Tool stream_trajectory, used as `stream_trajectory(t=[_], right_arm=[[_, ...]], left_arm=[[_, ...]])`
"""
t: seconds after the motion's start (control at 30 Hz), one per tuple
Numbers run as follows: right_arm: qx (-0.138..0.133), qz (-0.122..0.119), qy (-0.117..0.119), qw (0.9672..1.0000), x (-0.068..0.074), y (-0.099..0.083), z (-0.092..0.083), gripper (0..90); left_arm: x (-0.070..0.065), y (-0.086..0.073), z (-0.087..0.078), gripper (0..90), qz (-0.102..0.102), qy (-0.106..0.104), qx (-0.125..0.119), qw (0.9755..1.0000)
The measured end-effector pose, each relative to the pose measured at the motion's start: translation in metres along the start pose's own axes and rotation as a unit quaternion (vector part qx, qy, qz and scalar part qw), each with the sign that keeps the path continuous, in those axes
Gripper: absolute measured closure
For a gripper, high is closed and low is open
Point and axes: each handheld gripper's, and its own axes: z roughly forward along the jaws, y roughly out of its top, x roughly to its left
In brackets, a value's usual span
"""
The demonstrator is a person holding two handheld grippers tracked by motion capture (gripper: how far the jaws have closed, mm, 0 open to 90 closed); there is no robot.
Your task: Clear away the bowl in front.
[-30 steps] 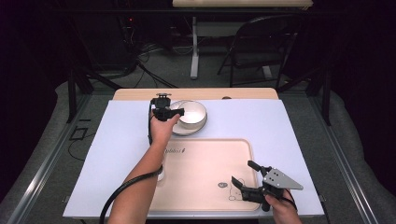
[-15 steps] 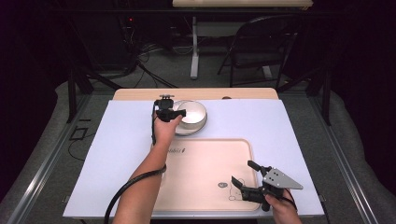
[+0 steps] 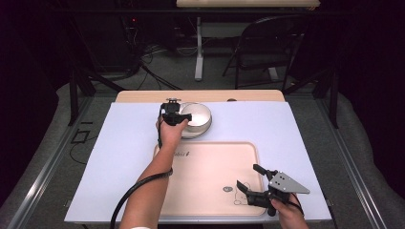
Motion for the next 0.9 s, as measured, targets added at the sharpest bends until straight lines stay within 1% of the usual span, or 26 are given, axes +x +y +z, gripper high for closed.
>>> stream_trajectory(t=[0.13,0.2,0.27,0.33,0.43,0.53,0.63,0.7,0.9], right_arm=[[0.0,0.002,0.0,1.0,-0.0003,-0.0001,-0.0001,14.7],[0.001,0.003,0.0,1.0,-0.0003,0.0,-0.0001,14.7],[0.0,0.003,0.001,1.0,-0.0002,0.0,-0.0001,14.7],[0.0,0.002,0.001,1.0,-0.0003,0.0001,-0.0003,14.7],[-0.002,0.003,0.0,1.0,-0.0005,0.0002,-0.0002,14.7],[-0.001,0.004,0.0,1.0,-0.0006,0.0001,-0.0002,14.7],[0.0,0.002,0.001,1.0,-0.0001,0.0002,-0.0003,14.7],[0.0,0.002,0.002,1.0,-0.0001,0.0001,-0.0001,14.7],[-0.001,0.003,0.002,1.0,-0.0003,0.0003,-0.0002,14.7]], left_arm=[[0.0011,-0.0008,0.0018,42.7,-0.004,0.003,0.0,1.0],[0.0041,-0.001,0.0022,46.6,-0.023,-0.006,-0.001,0.9997],[0.0054,-0.0013,0.0028,50.2,-0.03,-0.009,-0.007,0.9995],[0.006,-0.0018,0.0044,52.6,-0.031,-0.011,-0.008,0.9994],[0.0055,-0.0024,0.0048,55.3,-0.029,-0.007,-0.007,0.9995],[0.0058,-0.0031,0.0061,56.5,-0.03,-0.005,-0.004,0.9995],[0.0071,-0.0045,0.0081,56.8,-0.038,-0.013,-0.004,0.9992],[0.0067,-0.0048,0.0095,57.2,-0.039,-0.015,-0.004,0.9991],[0.0071,-0.0039,0.0105,62.3,-0.048,-0.022,-0.007,0.9986]])
